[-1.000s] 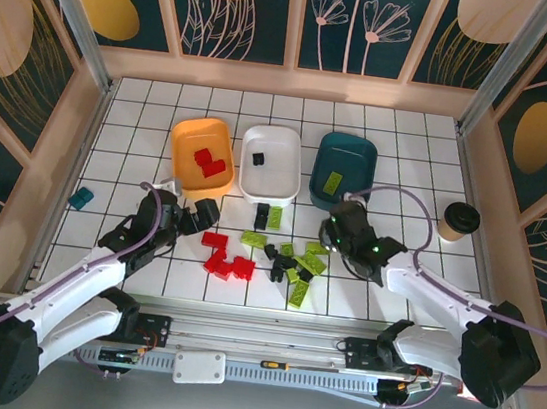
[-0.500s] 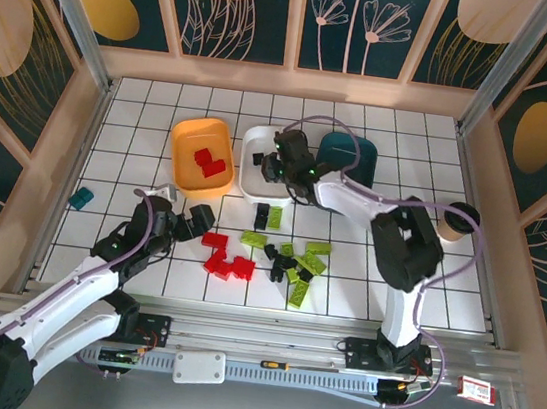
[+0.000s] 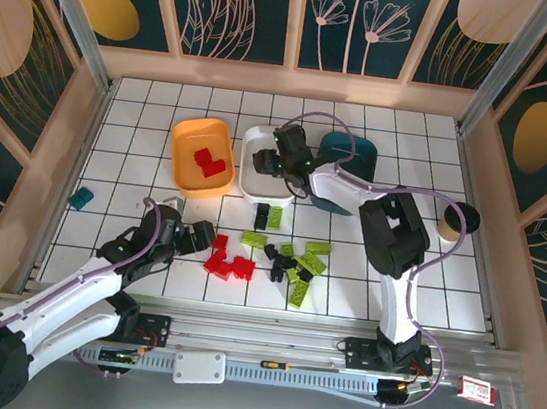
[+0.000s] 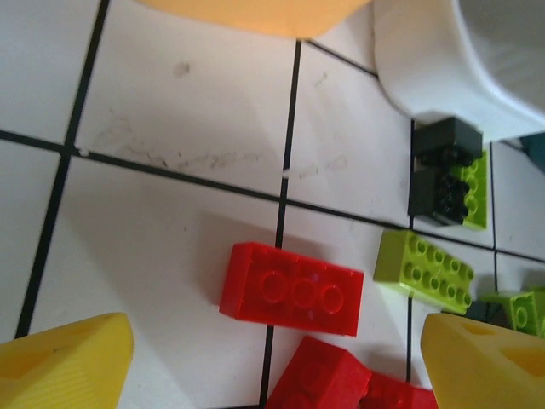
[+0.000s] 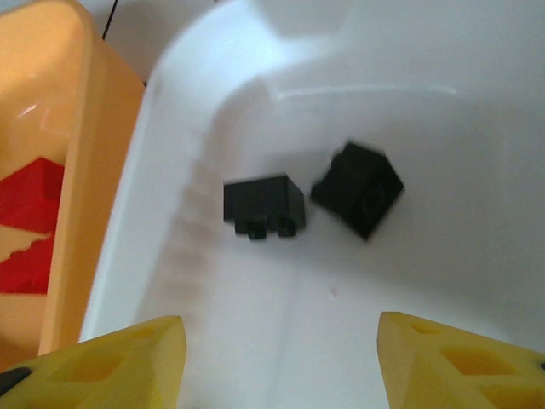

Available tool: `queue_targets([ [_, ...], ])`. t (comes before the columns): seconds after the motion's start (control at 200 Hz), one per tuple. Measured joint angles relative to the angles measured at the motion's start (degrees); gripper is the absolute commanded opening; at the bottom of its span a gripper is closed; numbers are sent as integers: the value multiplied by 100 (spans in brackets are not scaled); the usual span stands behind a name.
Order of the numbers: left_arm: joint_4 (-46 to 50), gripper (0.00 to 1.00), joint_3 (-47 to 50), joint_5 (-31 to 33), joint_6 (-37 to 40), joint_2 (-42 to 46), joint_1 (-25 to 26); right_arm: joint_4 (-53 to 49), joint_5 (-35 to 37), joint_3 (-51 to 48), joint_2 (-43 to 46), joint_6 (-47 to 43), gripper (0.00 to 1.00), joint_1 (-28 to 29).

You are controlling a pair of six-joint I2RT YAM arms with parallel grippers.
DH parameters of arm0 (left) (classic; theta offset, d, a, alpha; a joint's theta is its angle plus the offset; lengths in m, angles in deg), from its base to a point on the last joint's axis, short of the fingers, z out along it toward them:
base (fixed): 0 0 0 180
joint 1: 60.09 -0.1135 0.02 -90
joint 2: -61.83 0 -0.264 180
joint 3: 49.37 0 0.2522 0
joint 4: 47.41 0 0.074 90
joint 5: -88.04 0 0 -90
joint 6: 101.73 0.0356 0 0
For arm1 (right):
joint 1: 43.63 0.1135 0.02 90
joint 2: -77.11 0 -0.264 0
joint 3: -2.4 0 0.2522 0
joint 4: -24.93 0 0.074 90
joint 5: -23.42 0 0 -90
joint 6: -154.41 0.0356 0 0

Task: Sort the legos into containers by color
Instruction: Place the lego in the container, then pick up the lego from the middle-left of the table.

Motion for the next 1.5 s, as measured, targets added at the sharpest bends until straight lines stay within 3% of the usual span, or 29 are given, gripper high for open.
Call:
queue_targets([
  [0.175, -105, 92, -11, 221, 87, -623, 345, 168, -42, -859, 616, 72, 61, 0],
  [0.48, -216, 93, -758, 1320, 446, -2223, 1080, 428, -39, -1735, 1279, 177, 62, 0],
  [0.686, -245, 88, -1084, 1963, 527, -2946, 1491, 610, -37, -2083, 1513, 192, 62, -4],
  [0.786, -267, 81, -1099, 2127, 540, -3152, 1545, 699, -39, -2181, 1567, 195, 62, -7],
  [1.046, -522, 56, -1097, 2138, 531, -3244, 1547, 734, -20, -2374, 1738, 275, 62, -7],
  [1.256, -293, 52, -1244, 2194, 566, -2514, 1480, 728, -13, -2728, 2166, 343, 62, -7],
  [1.501, -232, 50, -2293, 2214, 920, -2135, 297, 835, -42, -3202, 3180, 431, 63, -7],
])
